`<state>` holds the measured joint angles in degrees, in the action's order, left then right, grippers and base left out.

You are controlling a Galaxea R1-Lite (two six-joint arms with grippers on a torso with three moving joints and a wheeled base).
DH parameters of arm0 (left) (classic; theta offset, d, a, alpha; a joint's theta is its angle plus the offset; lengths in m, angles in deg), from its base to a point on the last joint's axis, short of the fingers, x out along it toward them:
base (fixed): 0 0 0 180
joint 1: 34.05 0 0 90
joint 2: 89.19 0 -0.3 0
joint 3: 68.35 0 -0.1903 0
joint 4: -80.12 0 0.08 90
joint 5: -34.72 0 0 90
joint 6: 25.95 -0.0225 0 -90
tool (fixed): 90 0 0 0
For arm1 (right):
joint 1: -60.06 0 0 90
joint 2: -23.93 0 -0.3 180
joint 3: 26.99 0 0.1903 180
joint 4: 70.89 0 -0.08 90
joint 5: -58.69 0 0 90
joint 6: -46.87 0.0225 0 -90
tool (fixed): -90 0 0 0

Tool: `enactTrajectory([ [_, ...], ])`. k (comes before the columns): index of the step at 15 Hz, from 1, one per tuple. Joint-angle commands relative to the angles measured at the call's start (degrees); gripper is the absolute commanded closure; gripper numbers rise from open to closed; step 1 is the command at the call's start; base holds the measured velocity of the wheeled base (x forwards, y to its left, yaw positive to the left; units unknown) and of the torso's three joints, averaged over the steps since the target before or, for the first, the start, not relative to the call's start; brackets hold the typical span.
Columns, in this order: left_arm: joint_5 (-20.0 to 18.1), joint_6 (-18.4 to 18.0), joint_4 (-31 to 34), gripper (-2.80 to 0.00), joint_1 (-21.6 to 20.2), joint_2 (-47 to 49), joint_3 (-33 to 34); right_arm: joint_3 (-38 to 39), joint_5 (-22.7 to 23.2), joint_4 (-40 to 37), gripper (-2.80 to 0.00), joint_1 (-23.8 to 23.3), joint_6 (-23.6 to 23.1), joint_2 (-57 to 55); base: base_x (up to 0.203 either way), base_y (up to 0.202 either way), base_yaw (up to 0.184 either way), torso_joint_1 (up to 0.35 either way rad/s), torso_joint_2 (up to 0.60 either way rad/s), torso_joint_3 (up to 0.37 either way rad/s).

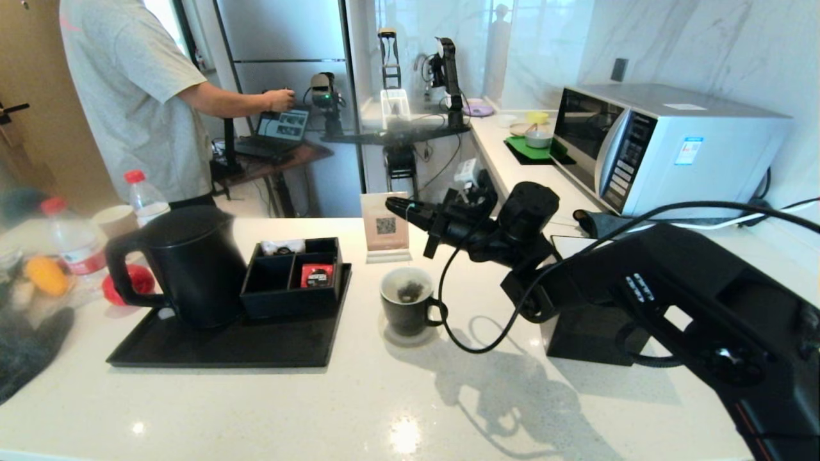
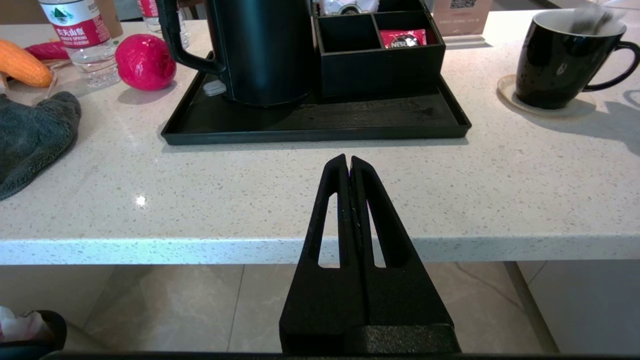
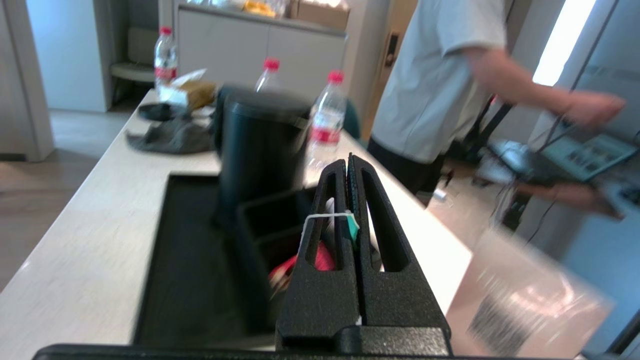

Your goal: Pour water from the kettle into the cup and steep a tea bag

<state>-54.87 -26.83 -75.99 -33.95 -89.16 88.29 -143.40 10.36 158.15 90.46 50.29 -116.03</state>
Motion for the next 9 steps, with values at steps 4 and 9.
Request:
enactTrajectory([
  [4, 0.02, 0.0, 0.0, 0.0, -0.01, -0.02, 0.0, -8.65, 0.26, -5.08, 0.0, -1.4, 0.01, 1.36, 0.0, 0.0, 0.0, 0.0, 0.0, 0.0],
  [9, 0.02, 0.0, 0.0, 0.0, -0.01, -0.02, 0.0, -4.8, 0.41, -3.87, 0.0, -2.23, -0.04, 2.81, 0.0, 0.0, 0.0, 0.0, 0.0, 0.0],
])
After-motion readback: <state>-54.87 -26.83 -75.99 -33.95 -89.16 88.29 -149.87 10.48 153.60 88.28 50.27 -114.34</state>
